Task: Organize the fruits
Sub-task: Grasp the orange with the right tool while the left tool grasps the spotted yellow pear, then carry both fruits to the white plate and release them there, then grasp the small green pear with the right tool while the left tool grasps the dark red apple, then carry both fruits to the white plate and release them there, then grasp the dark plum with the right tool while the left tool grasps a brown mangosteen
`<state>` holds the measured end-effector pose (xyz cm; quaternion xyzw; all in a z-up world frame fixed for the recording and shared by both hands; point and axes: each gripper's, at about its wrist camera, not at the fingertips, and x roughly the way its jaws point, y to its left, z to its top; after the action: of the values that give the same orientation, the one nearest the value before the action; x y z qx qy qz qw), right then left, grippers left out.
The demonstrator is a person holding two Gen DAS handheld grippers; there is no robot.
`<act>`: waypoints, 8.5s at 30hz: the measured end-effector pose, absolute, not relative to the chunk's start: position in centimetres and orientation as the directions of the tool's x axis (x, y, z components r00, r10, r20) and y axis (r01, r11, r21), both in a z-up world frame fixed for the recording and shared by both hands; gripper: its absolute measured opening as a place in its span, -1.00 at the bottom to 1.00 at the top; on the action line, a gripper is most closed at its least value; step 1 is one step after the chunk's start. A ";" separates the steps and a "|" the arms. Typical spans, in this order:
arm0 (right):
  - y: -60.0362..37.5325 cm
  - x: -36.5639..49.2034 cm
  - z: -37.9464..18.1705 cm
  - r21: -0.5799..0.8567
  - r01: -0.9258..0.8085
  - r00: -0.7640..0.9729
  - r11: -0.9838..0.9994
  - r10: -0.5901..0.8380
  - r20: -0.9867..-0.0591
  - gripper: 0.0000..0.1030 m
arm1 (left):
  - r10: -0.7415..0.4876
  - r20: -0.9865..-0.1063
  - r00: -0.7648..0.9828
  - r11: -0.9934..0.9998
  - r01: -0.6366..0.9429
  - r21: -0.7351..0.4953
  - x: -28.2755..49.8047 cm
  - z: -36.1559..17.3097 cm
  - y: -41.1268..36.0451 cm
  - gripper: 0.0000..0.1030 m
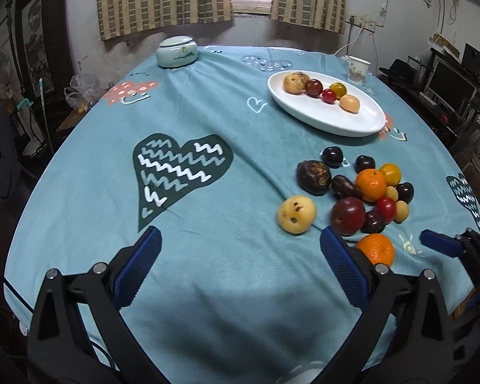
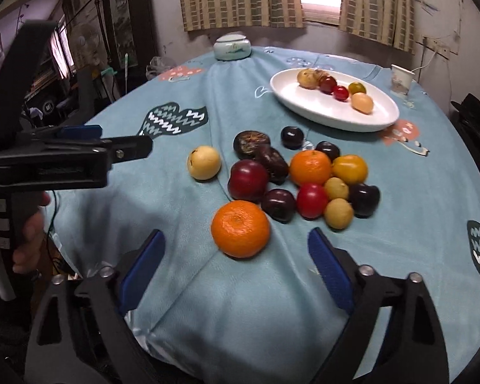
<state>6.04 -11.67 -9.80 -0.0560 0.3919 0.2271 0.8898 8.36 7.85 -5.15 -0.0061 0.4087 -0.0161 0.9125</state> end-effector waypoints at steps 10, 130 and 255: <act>-12.5 8.1 -11.7 0.168 -0.399 0.535 0.901 0.378 -0.756 -0.09 | -0.077 -0.784 0.616 0.997 0.059 -0.052 9.3 -7.3 7.4 0.96; -18.8 12.5 -12.9 0.171 -0.265 0.550 0.949 0.295 -0.781 -0.20 | -0.081 -0.801 0.593 0.990 0.139 0.003 10.9 -8.5 1.4 0.77; -14.8 10.0 -11.4 0.206 -0.330 0.552 0.921 0.365 -0.750 -0.24 | -0.068 -0.763 0.642 0.997 0.007 -0.083 10.2 -5.9 7.5 0.81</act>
<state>9.99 -14.80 -11.39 0.0205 0.4302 0.1974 0.8807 10.15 7.53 -5.90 -0.0360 0.4224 -0.0209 0.9055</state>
